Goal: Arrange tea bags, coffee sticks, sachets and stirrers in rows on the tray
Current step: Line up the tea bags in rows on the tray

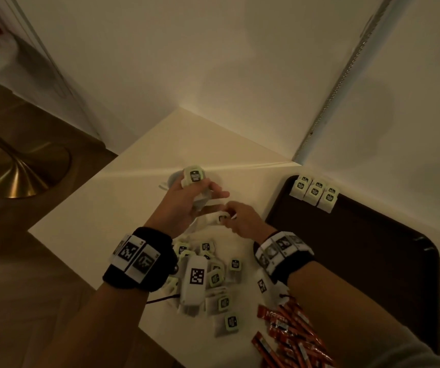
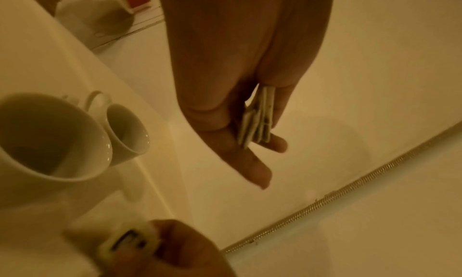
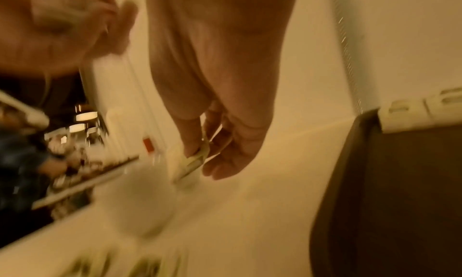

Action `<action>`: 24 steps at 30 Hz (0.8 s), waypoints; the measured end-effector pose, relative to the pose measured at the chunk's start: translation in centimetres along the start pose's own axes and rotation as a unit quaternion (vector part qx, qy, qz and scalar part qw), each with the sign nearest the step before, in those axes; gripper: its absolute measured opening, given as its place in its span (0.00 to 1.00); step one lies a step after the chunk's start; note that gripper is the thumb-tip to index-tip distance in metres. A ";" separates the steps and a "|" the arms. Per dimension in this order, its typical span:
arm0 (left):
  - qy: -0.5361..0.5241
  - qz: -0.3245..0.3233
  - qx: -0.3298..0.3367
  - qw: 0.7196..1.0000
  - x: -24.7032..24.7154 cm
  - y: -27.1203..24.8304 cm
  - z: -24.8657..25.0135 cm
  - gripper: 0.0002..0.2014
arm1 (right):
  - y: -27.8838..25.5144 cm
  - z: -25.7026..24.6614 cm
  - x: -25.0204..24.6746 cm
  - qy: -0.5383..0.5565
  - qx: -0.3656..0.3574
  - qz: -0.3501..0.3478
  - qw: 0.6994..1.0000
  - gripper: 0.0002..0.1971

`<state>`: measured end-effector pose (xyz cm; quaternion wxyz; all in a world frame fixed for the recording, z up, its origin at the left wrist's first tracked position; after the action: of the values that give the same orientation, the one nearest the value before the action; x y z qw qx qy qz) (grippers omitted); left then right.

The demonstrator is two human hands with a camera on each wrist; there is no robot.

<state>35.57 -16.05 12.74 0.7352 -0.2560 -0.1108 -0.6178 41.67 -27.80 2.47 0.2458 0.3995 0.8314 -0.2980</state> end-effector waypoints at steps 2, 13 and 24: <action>-0.024 0.027 0.001 0.999 -0.5 0.4 0.0 0.07 | -1.0 -1.3 -3.0 0.062 -0.005 -0.007 0.998 0.11; 0.084 -0.123 -0.090 0.985 7.8 0.7 -2.8 0.20 | -7.6 -8.0 -16.9 0.012 -0.133 0.043 0.990 0.05; 0.025 -0.155 0.020 0.987 13.9 1.4 -2.3 0.12 | -12.4 -11.2 -23.9 -0.199 -0.201 0.183 0.942 0.12</action>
<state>39.49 -28.94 17.16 0.6381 -0.2056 -0.1431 -0.7280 43.06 -38.63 29.51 0.5315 0.4201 0.7205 -0.1479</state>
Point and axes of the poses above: each hand's wrist, its own y-axis towards the middle knuckle, its own x-axis out of the palm, z = x × y, the point moved 7 cm from there along y, towards the middle knuckle, and after that the axes turned 2 degrees about -y, right-handed, at the moved point
